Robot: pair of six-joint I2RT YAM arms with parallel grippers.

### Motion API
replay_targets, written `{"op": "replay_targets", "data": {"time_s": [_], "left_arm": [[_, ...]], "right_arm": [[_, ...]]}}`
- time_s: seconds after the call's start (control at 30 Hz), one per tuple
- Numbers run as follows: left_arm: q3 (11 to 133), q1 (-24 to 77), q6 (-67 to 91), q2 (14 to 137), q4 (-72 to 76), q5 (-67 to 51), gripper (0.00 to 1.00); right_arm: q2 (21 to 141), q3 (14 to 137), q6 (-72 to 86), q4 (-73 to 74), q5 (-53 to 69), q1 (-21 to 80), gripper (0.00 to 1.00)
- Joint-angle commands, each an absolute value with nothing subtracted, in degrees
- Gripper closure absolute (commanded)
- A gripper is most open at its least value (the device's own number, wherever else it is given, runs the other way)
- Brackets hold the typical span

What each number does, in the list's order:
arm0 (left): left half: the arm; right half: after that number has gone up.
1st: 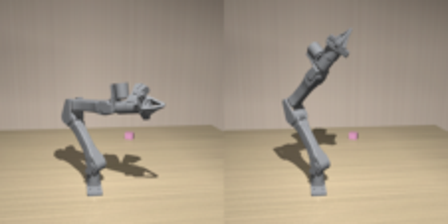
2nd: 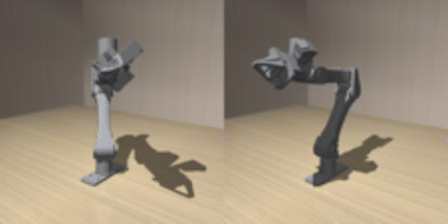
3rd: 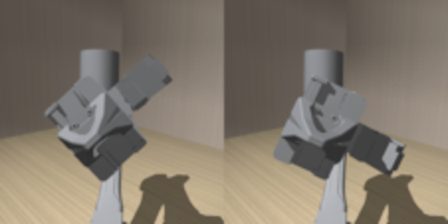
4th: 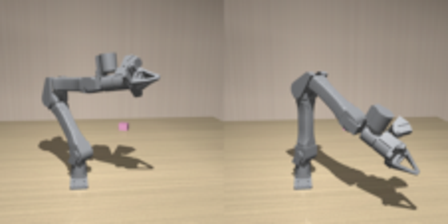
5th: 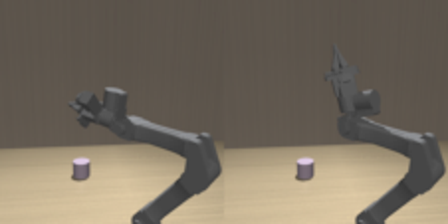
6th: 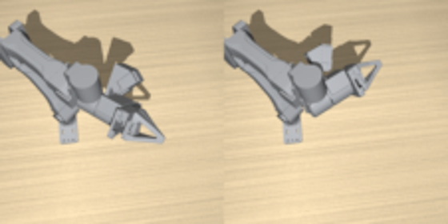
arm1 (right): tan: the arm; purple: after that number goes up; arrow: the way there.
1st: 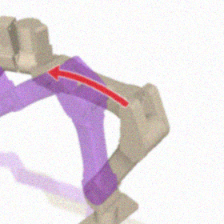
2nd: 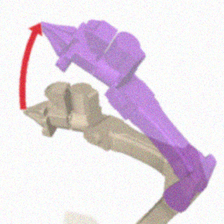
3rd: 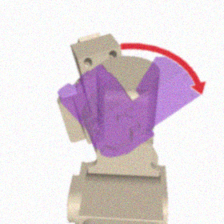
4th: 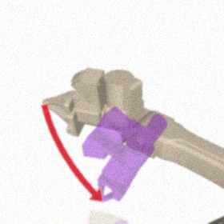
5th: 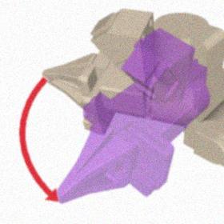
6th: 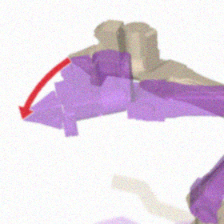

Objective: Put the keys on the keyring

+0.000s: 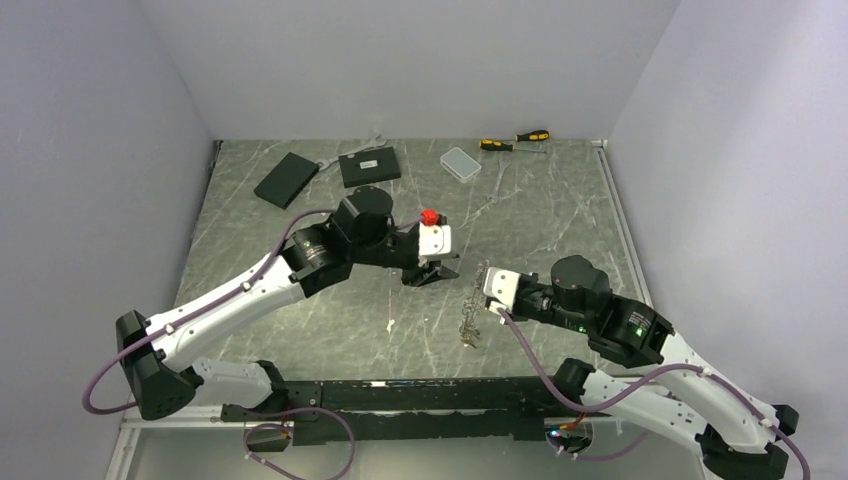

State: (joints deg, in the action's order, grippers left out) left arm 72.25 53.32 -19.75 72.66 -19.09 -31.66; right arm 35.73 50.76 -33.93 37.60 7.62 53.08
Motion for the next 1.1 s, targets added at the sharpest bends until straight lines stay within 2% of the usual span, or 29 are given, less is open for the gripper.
{"op": "replay_targets", "data": {"time_s": [0.0, 0.77, 0.97, 1.07], "left_arm": [[72.7, 55.1, -27.3, 73.6, -20.0, -33.8, 0.57], [71.9, 57.7, -31.8, 76.2, -18.1, -32.8, 0.65], [71.6, 58.0, -32.7, 76.3, -17.4, -32.1, 0.78], [71.6, 58.1, -33.2, 76.4, -17.0, -32.0, 0.87]], "right_arm": [[36.2, 54.2, -34.5, 32.9, 9.4, 53.3, 1.00], [38.1, 55.6, -34.3, 30.1, 10.8, 53.3, 1.00], [38.5, 55.5, -34.3, 29.6, 11.0, 53.3, 1.00], [38.7, 55.5, -34.4, 29.7, 11.1, 53.3, 1.00]]}}
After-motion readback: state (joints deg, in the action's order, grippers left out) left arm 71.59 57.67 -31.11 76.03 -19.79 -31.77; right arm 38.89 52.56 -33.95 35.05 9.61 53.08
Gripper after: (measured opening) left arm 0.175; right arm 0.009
